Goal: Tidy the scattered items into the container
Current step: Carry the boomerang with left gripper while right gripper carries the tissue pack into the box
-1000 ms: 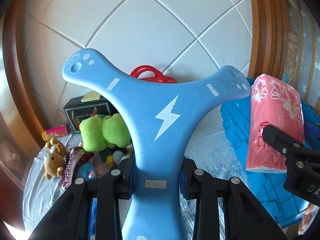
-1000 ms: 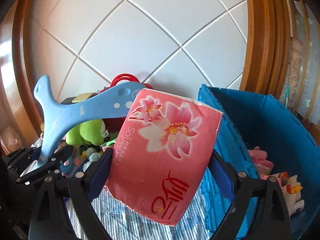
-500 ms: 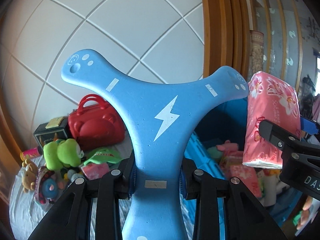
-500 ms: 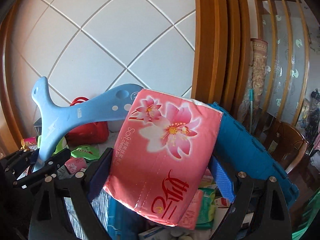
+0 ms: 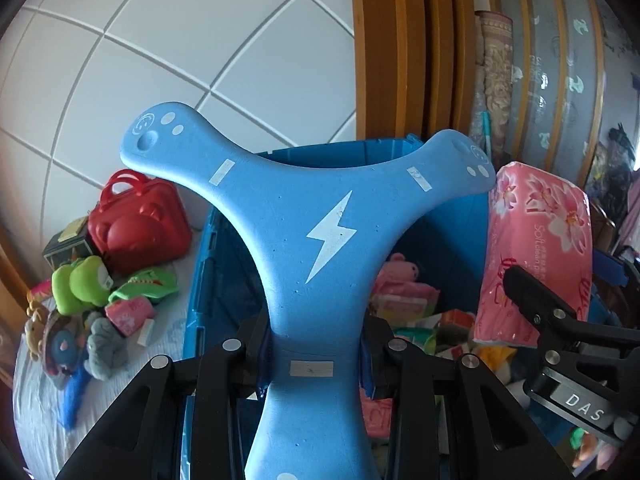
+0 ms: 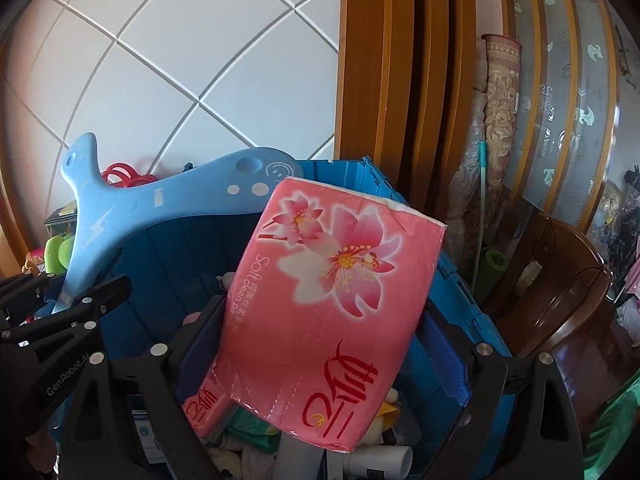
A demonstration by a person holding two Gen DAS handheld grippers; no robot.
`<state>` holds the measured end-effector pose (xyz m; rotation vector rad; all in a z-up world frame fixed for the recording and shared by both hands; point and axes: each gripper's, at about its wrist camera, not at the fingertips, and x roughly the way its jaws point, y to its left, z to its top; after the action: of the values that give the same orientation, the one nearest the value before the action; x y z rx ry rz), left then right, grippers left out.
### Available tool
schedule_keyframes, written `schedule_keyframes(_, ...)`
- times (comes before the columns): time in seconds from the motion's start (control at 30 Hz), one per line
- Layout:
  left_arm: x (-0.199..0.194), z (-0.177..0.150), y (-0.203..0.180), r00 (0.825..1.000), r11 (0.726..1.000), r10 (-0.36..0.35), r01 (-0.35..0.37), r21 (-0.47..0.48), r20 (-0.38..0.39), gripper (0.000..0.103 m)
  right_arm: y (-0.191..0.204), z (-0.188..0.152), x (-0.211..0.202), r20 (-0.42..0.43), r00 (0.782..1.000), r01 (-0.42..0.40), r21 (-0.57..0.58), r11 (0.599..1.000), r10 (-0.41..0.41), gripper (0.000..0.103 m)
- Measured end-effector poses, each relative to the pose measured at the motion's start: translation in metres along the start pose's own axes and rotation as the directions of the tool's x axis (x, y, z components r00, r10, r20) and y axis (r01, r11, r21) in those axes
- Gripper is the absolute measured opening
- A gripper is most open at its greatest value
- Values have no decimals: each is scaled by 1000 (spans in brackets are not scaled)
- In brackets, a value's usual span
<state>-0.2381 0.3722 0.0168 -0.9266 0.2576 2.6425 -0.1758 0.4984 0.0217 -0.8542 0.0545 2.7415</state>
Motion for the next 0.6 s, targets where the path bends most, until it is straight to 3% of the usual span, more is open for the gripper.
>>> schedule_keyframes(0.13, 3, 0, -15, 1000, 1000, 12, -12, 11, -5, 37, -12, -3, 6, -13, 1000, -4, 6, 1000, 5, 93)
schedule_keyframes(0.27, 3, 0, -19, 999, 999, 31, -32, 7, 8, 70, -19, -2, 11, -22, 1000, -4, 0, 1000, 4, 95)
schedule_keyframes(0.43, 6, 0, -15, 999, 999, 43, -43, -18, 2, 81, -24, -1, 15, -30, 1000, 6, -1, 1000, -6, 97)
schedule_keyframes(0.6, 6, -4, -11, 998, 998, 57, -57, -30, -8, 82, -24, -1, 11, -24, 1000, 0, -8, 1000, 0, 99)
